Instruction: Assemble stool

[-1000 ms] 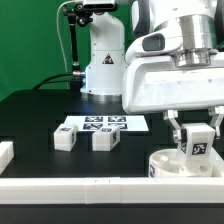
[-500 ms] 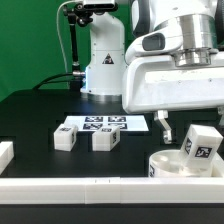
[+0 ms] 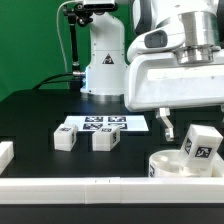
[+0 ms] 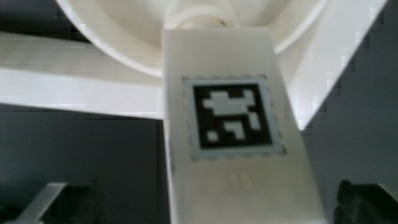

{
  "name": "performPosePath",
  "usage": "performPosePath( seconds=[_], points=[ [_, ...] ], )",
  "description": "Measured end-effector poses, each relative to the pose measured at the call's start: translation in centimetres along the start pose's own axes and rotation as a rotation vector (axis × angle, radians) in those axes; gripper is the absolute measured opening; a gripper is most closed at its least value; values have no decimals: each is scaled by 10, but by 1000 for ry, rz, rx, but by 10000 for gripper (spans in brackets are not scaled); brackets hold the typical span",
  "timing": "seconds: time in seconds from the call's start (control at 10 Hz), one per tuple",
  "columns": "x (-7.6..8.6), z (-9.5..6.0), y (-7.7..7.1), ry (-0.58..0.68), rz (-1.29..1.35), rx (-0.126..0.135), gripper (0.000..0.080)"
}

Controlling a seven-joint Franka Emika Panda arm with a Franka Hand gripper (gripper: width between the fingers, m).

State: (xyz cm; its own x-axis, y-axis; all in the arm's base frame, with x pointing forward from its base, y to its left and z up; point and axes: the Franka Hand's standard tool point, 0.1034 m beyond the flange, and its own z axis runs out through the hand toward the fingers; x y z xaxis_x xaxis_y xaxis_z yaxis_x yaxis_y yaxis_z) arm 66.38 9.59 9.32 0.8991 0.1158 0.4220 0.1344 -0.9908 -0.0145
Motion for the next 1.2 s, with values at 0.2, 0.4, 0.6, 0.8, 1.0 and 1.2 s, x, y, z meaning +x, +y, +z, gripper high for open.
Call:
performPosePath(
  seconds=[0.2, 0.4, 0.6, 0.8, 1.0, 1.2],
  points=[
    [7, -9, 2, -7, -5, 0, 649],
    [5, -6, 1, -12, -6, 0, 649],
    [3, -4, 1, -50, -6, 3, 649],
    [-8, 0, 2, -188, -4, 9, 649],
    [-11, 0, 5, -323, -4, 16, 649],
    [-8, -1, 10, -443, 5, 21, 649]
  ],
)
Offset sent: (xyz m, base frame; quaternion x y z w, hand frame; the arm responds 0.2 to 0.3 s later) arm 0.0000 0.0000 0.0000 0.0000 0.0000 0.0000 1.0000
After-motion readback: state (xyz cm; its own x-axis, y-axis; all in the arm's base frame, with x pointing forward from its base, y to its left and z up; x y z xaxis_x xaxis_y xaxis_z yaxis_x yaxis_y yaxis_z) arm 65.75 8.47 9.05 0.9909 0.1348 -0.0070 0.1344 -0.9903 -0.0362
